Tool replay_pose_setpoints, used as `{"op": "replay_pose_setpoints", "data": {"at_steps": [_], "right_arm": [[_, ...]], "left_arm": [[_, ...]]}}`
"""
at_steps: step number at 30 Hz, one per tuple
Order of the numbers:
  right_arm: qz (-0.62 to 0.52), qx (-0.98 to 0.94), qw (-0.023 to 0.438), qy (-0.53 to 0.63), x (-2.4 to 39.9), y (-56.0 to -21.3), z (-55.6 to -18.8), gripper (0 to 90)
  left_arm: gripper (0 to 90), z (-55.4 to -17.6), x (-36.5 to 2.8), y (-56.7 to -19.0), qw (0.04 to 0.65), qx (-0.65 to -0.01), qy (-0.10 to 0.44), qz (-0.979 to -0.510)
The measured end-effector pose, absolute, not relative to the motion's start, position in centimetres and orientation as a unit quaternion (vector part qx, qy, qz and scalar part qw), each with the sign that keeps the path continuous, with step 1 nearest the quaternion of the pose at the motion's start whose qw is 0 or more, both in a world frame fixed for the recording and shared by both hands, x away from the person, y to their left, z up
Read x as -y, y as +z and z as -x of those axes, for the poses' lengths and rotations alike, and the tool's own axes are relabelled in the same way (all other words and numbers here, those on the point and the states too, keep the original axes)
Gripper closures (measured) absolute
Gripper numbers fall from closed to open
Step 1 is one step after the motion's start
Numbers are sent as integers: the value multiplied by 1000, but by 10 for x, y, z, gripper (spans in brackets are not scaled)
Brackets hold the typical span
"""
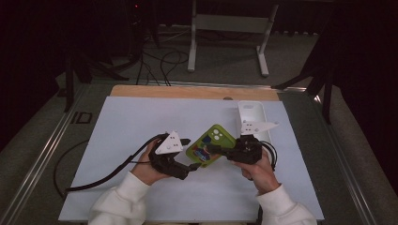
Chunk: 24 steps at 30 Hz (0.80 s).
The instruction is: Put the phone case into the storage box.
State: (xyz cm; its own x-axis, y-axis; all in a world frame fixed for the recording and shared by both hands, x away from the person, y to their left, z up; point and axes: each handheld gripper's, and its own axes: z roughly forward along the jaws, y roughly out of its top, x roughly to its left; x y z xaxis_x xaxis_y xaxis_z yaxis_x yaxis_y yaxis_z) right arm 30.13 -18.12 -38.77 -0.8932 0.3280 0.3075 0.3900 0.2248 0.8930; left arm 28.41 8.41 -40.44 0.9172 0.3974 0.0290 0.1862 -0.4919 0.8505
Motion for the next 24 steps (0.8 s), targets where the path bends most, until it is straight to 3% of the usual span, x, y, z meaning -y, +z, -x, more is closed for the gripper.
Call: {"op": "replay_pose_setpoints", "data": {"at_steps": [12,24], "right_arm": [[191,798,37,-570,177,-381,-298,880],[181,803,37,-566,180,-380,-299,875]], "left_arm": [[430,-287,-84,-407,478,-154,55,-863],[579,-287,-82,-411,478,-152,30,-865]]}}
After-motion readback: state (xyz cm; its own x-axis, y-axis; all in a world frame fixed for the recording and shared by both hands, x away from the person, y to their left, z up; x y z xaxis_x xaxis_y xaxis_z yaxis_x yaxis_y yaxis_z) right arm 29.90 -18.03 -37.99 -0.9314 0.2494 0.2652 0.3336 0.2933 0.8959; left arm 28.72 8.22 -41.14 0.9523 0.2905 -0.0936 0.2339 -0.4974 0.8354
